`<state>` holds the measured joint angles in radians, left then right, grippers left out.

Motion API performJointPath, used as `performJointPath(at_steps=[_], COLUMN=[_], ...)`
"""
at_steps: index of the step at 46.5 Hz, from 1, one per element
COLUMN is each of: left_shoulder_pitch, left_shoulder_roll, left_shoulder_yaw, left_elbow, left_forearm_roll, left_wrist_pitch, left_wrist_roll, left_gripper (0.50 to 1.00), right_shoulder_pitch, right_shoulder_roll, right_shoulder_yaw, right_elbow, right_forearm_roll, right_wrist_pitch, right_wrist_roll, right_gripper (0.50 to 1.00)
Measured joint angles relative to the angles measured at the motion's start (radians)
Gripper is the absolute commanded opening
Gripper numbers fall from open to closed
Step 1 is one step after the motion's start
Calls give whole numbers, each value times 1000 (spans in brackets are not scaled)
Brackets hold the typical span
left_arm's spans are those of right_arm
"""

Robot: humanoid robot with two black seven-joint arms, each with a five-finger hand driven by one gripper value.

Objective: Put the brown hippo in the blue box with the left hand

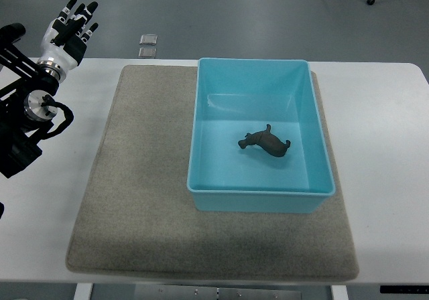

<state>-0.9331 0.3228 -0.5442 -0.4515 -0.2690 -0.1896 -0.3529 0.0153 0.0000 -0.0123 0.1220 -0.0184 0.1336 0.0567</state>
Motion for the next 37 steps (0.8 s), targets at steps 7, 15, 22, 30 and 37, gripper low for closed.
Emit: performJointPath(at_steps=[7, 15, 22, 30, 37], left_shoulder_pitch=[16, 46, 49, 51, 51], left_shoulder_roll=[5, 17, 24, 24, 22], left_shoulder_yaw=[-25, -83, -89, -90, -91], left_elbow=[-67, -149, -160, -161, -161], left_forearm_roll=[-3, -1, -1, -10, -14], left_wrist_pitch=[2, 5, 7, 7, 9], left_wrist_roll=[1, 12, 14, 14, 17], left_gripper=[996, 996, 996, 996, 996], right_shoulder_pitch=[0, -1, 0, 2, 0], right_shoulder_roll=[0, 0, 0, 0, 0], right_shoulder_yaw=[0, 1, -2, -1, 0], right_elbow=[0, 2, 2, 0, 3], right_forearm_roll=[0, -1, -6, -6, -7], right_wrist_pitch=[0, 7, 1, 0, 7], right_wrist_roll=[0, 0, 0, 0, 0], right_gripper=[936, 936, 936, 936, 936])
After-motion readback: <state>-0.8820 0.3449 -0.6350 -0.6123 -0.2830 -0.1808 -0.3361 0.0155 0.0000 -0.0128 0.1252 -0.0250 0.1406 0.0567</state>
